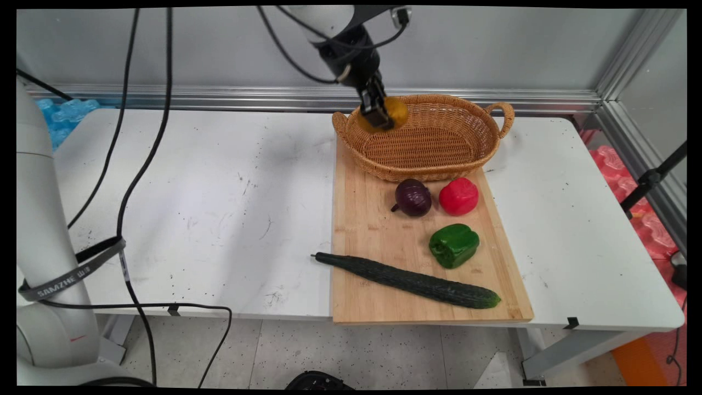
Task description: Place the picked object in the vegetable basket
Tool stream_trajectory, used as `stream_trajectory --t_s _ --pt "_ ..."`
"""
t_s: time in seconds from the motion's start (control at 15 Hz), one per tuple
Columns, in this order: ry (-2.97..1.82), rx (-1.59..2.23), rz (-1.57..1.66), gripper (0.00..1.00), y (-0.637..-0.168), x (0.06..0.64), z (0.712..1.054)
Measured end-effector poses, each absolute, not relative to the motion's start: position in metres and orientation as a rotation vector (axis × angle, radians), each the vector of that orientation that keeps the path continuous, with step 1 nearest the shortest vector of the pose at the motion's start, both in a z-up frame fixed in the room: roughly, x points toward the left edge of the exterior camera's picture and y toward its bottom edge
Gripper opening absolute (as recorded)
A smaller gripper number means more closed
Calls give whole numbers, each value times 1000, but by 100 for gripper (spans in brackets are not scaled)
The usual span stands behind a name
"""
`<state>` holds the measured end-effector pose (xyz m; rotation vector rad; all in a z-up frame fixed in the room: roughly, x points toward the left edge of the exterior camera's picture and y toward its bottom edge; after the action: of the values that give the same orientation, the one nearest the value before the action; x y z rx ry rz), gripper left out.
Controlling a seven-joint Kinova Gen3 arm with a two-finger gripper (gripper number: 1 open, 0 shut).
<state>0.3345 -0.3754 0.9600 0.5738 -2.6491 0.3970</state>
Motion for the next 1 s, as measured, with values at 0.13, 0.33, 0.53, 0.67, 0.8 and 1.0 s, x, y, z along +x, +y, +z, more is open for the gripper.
stream_trajectory --t_s 0.13,0.33,0.53,0.67,0.8,1.0 --pt "-2647 554 425 0 -399 338 957" --pt "-2653 533 468 0 -431 343 946" --pt "-2662 514 495 0 -459 346 929" --pt "-2669 492 505 0 -479 345 913" --pt "-2679 470 504 0 -497 345 896" --pt "-2697 448 479 0 -518 344 868"
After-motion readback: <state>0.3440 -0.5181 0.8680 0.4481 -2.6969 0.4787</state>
